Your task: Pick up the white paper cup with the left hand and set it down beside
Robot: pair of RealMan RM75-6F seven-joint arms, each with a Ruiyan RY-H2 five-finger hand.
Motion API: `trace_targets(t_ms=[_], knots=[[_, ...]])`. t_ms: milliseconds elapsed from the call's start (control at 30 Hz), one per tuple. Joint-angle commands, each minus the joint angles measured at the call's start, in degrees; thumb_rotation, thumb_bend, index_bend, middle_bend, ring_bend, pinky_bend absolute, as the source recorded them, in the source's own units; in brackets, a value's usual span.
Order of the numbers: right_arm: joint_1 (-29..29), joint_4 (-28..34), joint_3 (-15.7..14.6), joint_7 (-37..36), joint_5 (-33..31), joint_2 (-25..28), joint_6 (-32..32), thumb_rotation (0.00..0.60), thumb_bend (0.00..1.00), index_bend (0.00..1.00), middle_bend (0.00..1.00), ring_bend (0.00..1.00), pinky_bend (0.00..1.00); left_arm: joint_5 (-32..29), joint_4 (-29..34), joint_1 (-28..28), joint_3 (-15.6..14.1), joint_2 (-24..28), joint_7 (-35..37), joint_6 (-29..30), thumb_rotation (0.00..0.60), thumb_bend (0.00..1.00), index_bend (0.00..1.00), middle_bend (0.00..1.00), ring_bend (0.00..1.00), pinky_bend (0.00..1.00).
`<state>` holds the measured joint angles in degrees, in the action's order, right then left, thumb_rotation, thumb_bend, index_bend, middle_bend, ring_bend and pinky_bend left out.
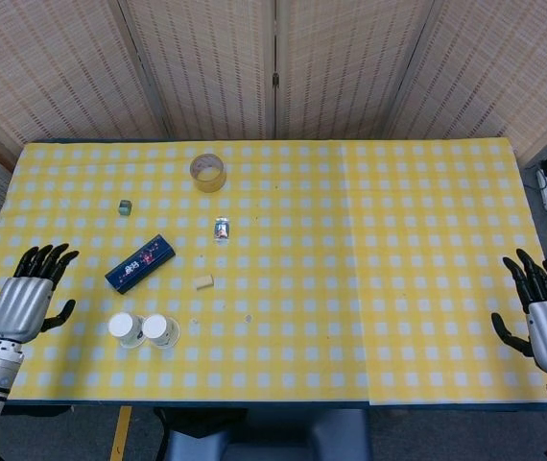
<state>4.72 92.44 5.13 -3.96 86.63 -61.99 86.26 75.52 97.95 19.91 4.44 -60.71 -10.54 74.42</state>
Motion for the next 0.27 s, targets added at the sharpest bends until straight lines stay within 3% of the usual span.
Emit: trace_targets(t_ms=[33, 267], knots=[[0.3, -0.2, -0.2, -1.1, 0.0, 0.1, -0.7, 0.600, 0.40, 0.00, 0.00, 0.10, 0.00, -0.8, -2.3, -3.5, 0.7, -1.1, 1.8, 5.0, 0.600, 0.42, 0.15, 0.10, 0.06, 0.03], [0.6, -0.6, -0.5, -3.4, 0.9, -0.4, -0.9, 0.600, 0.40, 0.00, 0.00, 0.10, 0.00, 1.6, -4.6, -9.3, -1.2, -3.1, 3.2, 12.3, 0.600, 0.42, 0.15, 0.10, 0.06, 0.01]])
